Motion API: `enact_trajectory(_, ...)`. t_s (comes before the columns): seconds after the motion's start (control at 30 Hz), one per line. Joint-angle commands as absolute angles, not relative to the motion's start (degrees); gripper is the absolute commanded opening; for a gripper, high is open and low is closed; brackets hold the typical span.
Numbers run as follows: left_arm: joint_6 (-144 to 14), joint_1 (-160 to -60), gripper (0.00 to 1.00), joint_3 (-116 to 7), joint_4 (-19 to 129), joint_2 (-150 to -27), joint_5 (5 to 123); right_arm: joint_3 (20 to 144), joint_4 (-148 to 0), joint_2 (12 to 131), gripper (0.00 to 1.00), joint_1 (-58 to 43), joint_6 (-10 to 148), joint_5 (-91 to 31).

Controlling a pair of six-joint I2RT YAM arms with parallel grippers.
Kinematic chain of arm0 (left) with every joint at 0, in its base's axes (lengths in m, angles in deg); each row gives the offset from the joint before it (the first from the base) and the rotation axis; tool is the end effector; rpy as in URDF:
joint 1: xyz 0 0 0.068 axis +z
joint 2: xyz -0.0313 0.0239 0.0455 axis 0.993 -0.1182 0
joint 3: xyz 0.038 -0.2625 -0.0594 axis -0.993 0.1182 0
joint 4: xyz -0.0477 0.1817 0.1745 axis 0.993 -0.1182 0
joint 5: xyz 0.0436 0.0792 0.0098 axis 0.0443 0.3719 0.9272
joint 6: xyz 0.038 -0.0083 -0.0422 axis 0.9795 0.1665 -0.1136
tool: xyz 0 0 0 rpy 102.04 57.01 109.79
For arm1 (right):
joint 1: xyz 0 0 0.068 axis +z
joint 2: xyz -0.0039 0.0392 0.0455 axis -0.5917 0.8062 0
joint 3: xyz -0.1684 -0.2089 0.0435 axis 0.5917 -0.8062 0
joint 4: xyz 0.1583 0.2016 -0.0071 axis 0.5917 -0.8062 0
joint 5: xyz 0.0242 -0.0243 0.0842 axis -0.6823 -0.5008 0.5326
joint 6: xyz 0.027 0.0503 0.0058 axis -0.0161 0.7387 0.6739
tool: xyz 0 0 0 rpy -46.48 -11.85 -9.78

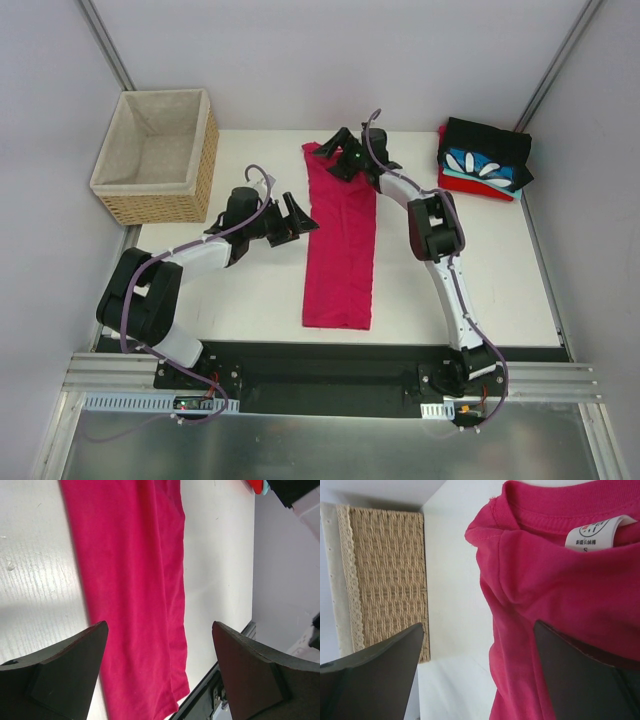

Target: Fold and stack the t-shirts

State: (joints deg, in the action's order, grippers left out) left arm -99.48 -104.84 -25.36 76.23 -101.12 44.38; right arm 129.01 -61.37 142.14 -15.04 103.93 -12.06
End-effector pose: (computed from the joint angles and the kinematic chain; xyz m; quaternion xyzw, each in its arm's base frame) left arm 0.2956 -0.1376 0.2094 -0.0365 0.8128 -0.4699 0.3423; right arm 0.5497 0.2322 0.1435 0.0109 0.7936 0.4531 0.4059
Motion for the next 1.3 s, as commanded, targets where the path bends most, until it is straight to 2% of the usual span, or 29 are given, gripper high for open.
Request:
enact_trajectory(0.0, -100.1, -104.2, 0.86, -24.9, 78.4, -99.8, 42.6, 138.3, -67.3, 149.2, 0.97, -16.2, 108.0, -13.1)
enact_trajectory(0.37, -100.6, -103.3, 0.85, -25.7, 79.2, -102.0, 41.3, 144.0, -64.0, 153.6, 0.97, -17.6, 111.9, -16.9)
enact_trajectory(0.5, -101.0, -103.2, 0.85, -25.7, 79.5, -101.9, 40.6, 143.2, -56.8, 152.0, 0.97, -17.8, 111.3, -12.7)
enact_trajectory(0.57, -101.4, -103.2, 0.85, -25.4, 79.8, -100.6, 40.3, 141.2, -54.4, 147.3, 0.96, -17.7, 109.6, -9.5)
enact_trajectory(0.63, -101.4, -103.3, 0.85, -24.9, 79.8, -99.2, 40.4, 134.4, -54.2, 142.2, 0.97, -16.9, 104.2, -7.9)
enact_trajectory(0.73, -99.3, -103.2, 0.87, -24.8, 76.1, -95.2, 41.8, 120.3, -58.4, 127.1, 0.97, -15.0, 94.1, -7.4)
enact_trajectory(0.77, -96.8, -103.2, 0.87, -26.3, 70.5, -93.3, 42.4, 117.0, -60.6, 119.6, 0.97, -13.5, 91.6, -9.3)
enact_trajectory(0.83, -94.6, -103.2, 0.89, -27.3, 65.4, -91.4, 43.6, 108.3, -70.3, 111.8, 0.97, -11.8, 83.3, -12.2)
enact_trajectory(0.9, -93.8, -103.2, 0.94, -26.8, 60.7, -87.4, 44.7, 101.1, -76.5, 100.4, 0.97, -9.3, 78.5, -20.7)
enact_trajectory(0.93, -93.4, -103.2, 0.96, -26.1, 59.9, -86.1, 45.4, 93.3, -79.2, 96.8, 0.97, -8.6, 75.2, -23.3)
enact_trajectory(0.97, -93.2, -103.2, 0.99, -24.5, 58.7, -83.6, 46.1, 88.6, -79.3, 92.7, 0.96, -7.9, 74.0, -28.6)
enact_trajectory(1.07, -92.4, -103.2, 0.99, -20.7, 55.8, -78.7, 48.3, 77.4, -83.9, 81.3, 0.97, -7.0, 71.8, -34.6)
enact_trajectory(1.13, -93.2, -103.2, 0.99, -18.7, 54.8, -76.6, 47.7, 74.0, -91.0, 76.1, 0.96, -6.8, 71.6, -36.3)
enact_trajectory(1.27, -96.6, -104.5, 0.96, -11.1, 54.7, -71.7, 46.4, 60.4, -94.0, 66.9, 0.97, -5.9, 76.0, -39.1)
